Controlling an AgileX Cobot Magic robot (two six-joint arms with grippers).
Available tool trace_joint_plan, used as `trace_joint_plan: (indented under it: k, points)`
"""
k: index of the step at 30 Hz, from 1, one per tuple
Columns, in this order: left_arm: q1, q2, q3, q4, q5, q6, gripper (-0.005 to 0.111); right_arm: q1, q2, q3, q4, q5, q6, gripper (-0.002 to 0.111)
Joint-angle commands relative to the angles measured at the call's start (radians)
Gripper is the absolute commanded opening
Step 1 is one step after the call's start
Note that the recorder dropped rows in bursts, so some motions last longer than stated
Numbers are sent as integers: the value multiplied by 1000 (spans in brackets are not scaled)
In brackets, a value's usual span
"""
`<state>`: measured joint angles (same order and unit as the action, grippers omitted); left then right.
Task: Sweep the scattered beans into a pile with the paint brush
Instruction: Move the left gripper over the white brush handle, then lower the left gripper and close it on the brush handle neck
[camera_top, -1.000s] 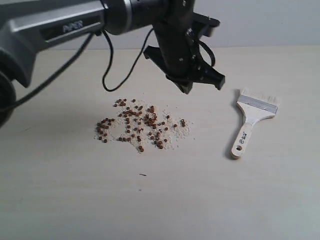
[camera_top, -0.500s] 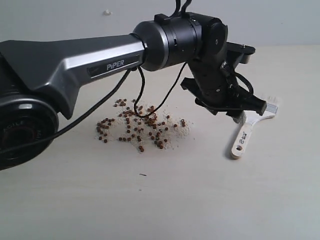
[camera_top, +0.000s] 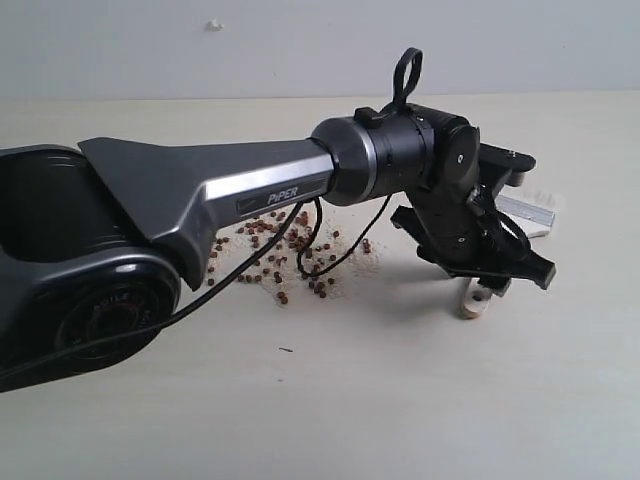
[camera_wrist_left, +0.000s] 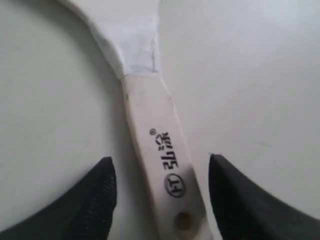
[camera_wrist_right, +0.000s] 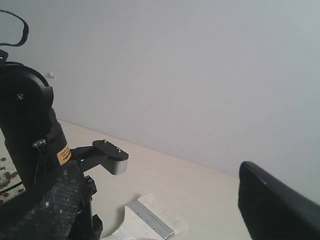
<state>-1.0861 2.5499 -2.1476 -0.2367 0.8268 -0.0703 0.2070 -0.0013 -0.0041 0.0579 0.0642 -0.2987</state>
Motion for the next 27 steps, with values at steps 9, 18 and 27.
trace_joint_plan:
  k: [9, 18, 27]
  points:
    - [-7, 12, -116, 312, 111, -120, 54, -5, 1, 4, -7, 0, -2, 79]
    - [-17, 46, -131, 360, 4, -78, 54, -5, 1, 4, -5, -1, -2, 79]
    - [-31, 59, -132, 407, -53, -37, 54, -5, 1, 4, -5, -1, -2, 79]
